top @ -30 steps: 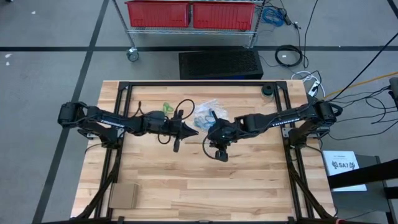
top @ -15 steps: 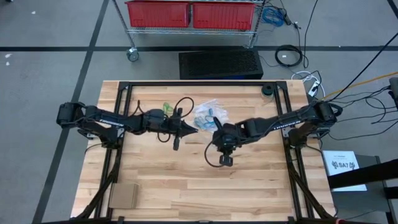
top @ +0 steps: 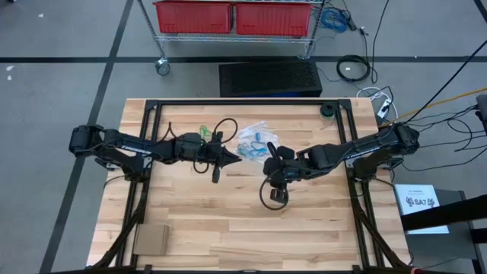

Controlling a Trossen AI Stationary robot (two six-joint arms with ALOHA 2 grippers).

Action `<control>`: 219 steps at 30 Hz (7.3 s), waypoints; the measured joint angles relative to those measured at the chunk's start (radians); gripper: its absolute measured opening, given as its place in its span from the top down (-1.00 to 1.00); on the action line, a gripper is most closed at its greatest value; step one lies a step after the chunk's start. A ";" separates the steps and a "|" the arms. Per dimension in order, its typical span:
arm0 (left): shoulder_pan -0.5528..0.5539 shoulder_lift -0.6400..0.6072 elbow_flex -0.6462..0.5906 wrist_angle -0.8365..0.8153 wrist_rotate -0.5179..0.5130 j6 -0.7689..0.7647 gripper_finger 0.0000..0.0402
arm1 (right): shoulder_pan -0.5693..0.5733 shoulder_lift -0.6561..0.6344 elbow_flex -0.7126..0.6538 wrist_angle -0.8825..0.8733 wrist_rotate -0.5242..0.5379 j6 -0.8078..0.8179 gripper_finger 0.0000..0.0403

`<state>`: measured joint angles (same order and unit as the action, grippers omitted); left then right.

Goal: Sort rubber bands
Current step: Open the left transparent zip lock bag

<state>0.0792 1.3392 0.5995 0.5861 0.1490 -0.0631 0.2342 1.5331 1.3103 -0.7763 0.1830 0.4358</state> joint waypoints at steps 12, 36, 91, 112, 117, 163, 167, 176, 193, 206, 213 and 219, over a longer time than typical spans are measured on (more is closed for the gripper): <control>-0.001 0.000 0.000 -0.004 0.001 0.000 1.00 | -0.026 0.008 0.031 0.100 0.261 -0.180 0.96; -0.002 0.000 0.000 -0.018 0.008 0.000 1.00 | -0.047 0.075 0.035 0.143 0.209 -0.189 1.00; -0.002 0.001 0.000 -0.020 0.008 0.000 1.00 | -0.058 0.083 0.035 0.125 0.279 -0.219 1.00; -0.002 0.001 -0.001 -0.022 0.008 0.000 1.00 | -0.066 0.173 0.035 0.233 0.204 -0.228 1.00; -0.003 0.001 -0.001 -0.023 0.008 -0.002 1.00 | -0.079 0.156 0.031 0.263 0.264 -0.175 1.00; -0.049 0.002 -0.001 -0.041 -0.053 -0.002 1.00 | -0.142 0.116 -0.387 1.087 0.122 -0.117 0.37; -0.050 0.002 -0.001 -0.039 -0.053 -0.002 1.00 | -0.127 0.116 -0.387 1.101 0.104 -0.142 0.79; -0.089 0.001 -0.001 0.008 -0.083 -0.003 1.00 | -0.122 0.130 -0.387 1.114 0.103 -0.129 0.99; -0.108 0.001 0.000 0.041 -0.135 -0.001 1.00 | -0.139 0.164 -0.387 1.283 0.073 -0.162 0.33; -0.144 0.001 0.005 0.084 -0.101 -0.002 1.00 | -0.104 0.164 -0.387 1.270 0.020 -0.097 -0.16; -0.149 0.001 0.007 0.080 -0.097 0.017 1.00 | -0.075 0.155 -0.376 1.251 0.023 -0.116 -0.25; -0.147 0.001 0.008 0.049 -0.098 0.026 1.00 | -0.075 0.113 -0.348 1.115 0.027 -0.134 -0.25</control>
<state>-0.0674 1.3399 0.6075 0.6352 0.0509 -0.0376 0.1593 1.6458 0.9619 0.3388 0.2100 0.3020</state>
